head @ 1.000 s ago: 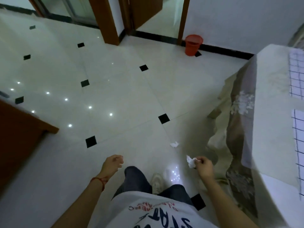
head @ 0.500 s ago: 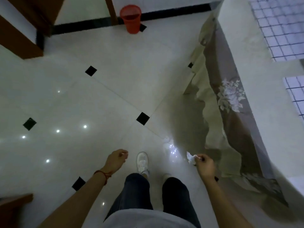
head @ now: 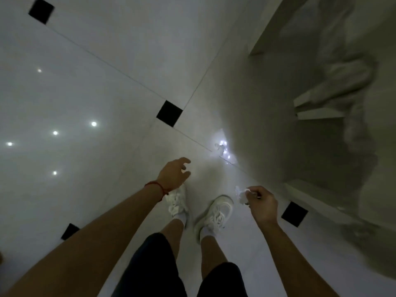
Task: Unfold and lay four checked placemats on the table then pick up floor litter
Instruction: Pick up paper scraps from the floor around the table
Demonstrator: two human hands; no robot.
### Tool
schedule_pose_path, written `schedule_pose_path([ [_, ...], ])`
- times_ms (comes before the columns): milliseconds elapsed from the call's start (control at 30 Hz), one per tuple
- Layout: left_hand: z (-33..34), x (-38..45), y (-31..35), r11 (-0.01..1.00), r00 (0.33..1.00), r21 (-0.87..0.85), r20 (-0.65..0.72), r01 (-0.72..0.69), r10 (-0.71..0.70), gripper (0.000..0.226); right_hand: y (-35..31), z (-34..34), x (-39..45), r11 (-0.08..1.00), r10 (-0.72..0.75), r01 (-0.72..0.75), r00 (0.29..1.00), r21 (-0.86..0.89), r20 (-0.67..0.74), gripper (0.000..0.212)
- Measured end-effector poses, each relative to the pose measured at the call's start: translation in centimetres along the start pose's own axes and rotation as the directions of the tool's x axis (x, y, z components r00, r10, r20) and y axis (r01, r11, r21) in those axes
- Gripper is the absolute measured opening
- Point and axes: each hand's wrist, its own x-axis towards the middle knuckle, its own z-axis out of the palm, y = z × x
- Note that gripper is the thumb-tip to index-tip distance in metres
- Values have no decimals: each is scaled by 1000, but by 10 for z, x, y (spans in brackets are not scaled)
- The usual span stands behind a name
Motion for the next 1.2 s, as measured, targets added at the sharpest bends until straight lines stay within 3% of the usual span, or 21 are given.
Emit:
schedule_pose_path([
  [200,99,145,-30,940,987,302,80,-158,140,57,58,61,127,997,-60,59,998,-55,-6,8],
  [367,161,231,-46,803,963,543,40,-246,267,66,107,89,195,991,-60,62,998,-117,18,9],
  [467,186,267,-46,694,908,637,21,-335,419,73,122,92,220,990,-59,61,998,-130,15,7],
  [533,194,283,-47,624,874,670,77,-402,481,70,126,94,234,987,-63,64,998,-147,11,7],
  [633,203,292,-52,489,789,750,70,-445,611,45,126,96,244,982,-71,70,997,-178,1,9],
  [667,205,295,-58,534,798,734,20,-421,602,39,125,98,244,979,-74,74,997,-189,6,10],
  [700,206,296,-66,654,820,639,-64,-404,569,33,122,99,243,977,-78,80,997,-199,14,11],
  [767,199,286,-73,911,898,264,-224,-318,379,6,112,101,235,973,-93,99,995,-207,35,11],
  [800,191,276,-73,976,928,42,-302,-213,216,15,104,101,229,972,-105,112,993,-207,44,10],
  [867,170,251,-72,945,936,-316,-349,-83,-35,21,85,99,213,970,-125,135,990,-201,64,10],
  [933,140,214,-65,885,902,-458,-411,-84,-128,20,60,96,191,972,-147,159,986,-172,81,8],
  [1033,89,155,-56,836,854,-542,-470,-82,-222,24,11,87,151,980,-159,167,984,-111,76,6],
  [1200,-5,54,-32,805,823,-583,-507,-108,-257,45,-89,58,63,981,-186,189,979,-33,77,6],
])
